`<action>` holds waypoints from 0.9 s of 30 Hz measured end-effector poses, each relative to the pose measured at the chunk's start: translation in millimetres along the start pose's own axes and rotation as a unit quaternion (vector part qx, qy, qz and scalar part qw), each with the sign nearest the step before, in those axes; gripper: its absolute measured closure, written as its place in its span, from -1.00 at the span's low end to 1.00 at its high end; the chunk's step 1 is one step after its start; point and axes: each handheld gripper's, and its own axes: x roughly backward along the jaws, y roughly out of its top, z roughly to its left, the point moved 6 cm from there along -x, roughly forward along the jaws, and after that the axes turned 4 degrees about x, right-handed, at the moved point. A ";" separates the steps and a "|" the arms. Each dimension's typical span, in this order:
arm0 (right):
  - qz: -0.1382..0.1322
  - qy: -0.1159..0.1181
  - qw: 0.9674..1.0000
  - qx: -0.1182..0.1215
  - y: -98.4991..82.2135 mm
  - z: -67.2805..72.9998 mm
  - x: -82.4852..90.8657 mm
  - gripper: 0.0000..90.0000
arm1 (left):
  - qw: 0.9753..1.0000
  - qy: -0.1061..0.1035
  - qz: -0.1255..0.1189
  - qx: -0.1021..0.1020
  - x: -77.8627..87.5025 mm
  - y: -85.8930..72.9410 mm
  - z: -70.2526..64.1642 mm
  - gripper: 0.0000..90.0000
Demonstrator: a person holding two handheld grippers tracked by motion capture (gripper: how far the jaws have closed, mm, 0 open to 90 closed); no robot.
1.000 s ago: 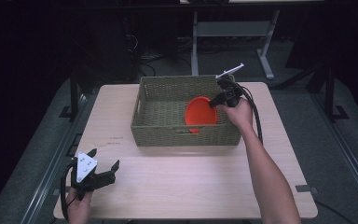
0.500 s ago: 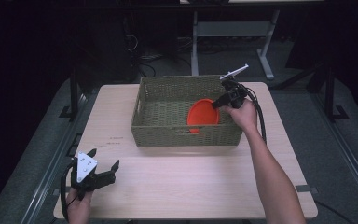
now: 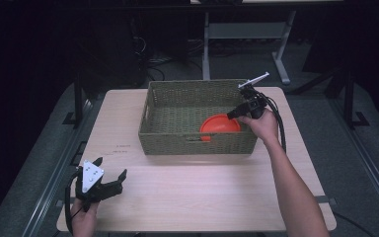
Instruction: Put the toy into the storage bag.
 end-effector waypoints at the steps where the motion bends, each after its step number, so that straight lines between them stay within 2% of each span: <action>1: -0.001 0.000 1.000 0.002 -0.7 0.0 1.0 0.27 | 1.000 0.000 -0.001 0.001 -0.1 0.1 -0.5 -0.72; 7: -0.004 0.022 1.000 0.005 -6.0 4.0 2.9 0.14 | 1.000 -0.002 0.000 0.000 -0.7 -0.3 -1.5 -0.72; 11: -0.018 0.039 0.999 0.006 -7.8 9.8 5.9 0.03 | 1.000 0.000 -0.003 0.003 0.3 0.5 -1.0 -0.72; 15: -0.020 0.040 0.999 0.019 -9.2 16.6 8.9 -0.08 | 1.000 -0.002 -0.001 0.001 -0.7 0.0 -1.5 -0.72; 19: -0.026 0.052 0.998 0.017 -9.2 19.8 13.4 -0.18 | 1.000 0.000 -0.001 0.001 0.6 -0.2 -1.2 -0.72; 27: -0.042 0.073 0.996 0.025 -14.4 24.1 26.5 -0.25 | 1.000 -0.002 -0.001 -0.001 -0.1 0.1 -2.0 -0.72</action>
